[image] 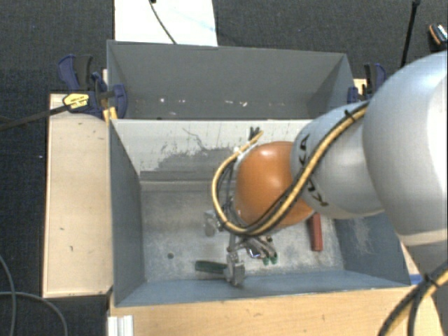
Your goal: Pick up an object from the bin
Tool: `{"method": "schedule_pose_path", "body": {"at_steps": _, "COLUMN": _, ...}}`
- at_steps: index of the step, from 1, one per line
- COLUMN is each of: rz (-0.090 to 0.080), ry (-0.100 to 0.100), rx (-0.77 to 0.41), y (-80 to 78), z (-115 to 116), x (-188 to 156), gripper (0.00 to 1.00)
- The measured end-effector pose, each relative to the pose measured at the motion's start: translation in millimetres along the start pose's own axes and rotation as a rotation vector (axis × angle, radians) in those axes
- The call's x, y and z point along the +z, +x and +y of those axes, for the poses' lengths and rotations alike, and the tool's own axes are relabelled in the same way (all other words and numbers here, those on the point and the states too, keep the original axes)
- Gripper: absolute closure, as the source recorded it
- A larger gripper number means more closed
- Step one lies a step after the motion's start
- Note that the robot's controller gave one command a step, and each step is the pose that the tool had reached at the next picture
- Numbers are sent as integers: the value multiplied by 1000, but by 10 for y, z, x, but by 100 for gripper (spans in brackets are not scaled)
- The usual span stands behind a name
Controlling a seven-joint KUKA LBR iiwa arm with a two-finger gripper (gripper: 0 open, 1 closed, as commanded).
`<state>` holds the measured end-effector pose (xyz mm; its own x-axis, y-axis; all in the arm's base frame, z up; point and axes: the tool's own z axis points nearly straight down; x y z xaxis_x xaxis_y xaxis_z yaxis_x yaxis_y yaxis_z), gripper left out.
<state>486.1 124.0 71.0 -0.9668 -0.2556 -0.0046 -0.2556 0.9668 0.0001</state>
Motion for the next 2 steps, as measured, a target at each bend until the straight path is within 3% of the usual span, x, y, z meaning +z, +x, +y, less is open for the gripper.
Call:
{"method": "schedule_pose_path", "body": {"at_steps": 1, "rz": 6, "ry": 0, "rx": 8, "y": 6, "z": -4, "x": -9, "gripper": 100}}
{"method": "schedule_pose_path", "body": {"at_steps": 2, "rz": 0, "ry": -1, "rx": 12, "y": -7, "z": -5, "x": -1, "gripper": 0}}
